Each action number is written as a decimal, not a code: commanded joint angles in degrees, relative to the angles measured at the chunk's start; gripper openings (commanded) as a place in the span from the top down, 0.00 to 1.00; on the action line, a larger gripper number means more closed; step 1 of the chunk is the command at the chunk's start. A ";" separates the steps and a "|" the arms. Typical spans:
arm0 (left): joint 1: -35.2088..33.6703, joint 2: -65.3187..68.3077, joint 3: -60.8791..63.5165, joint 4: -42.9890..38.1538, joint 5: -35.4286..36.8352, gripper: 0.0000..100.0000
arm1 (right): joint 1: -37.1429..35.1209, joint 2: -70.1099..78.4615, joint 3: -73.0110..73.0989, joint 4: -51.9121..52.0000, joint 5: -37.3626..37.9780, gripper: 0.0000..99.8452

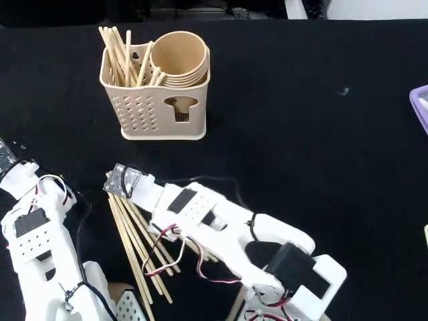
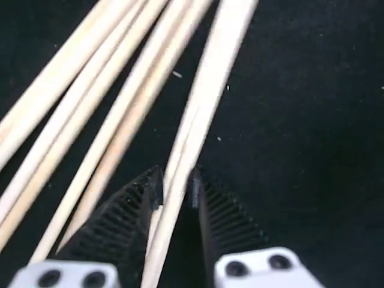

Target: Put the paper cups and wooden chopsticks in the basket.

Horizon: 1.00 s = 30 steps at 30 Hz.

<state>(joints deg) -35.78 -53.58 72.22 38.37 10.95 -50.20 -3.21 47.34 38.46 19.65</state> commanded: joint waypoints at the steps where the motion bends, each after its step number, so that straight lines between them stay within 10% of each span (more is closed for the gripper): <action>1: -0.48 -1.05 -0.57 -1.05 0.35 0.87 | 1.76 -1.19 -2.51 3.43 2.29 0.99; 12: -0.48 -1.05 -0.57 -1.14 0.35 0.87 | 8.44 -16.31 1.45 7.74 2.90 0.99; 30: -0.48 -1.05 -0.57 -1.14 0.35 0.87 | 2.37 3.03 -7.52 6.33 2.37 0.97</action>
<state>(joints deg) -35.78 -53.58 72.22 38.37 10.95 -46.42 -0.57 43.38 45.32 22.29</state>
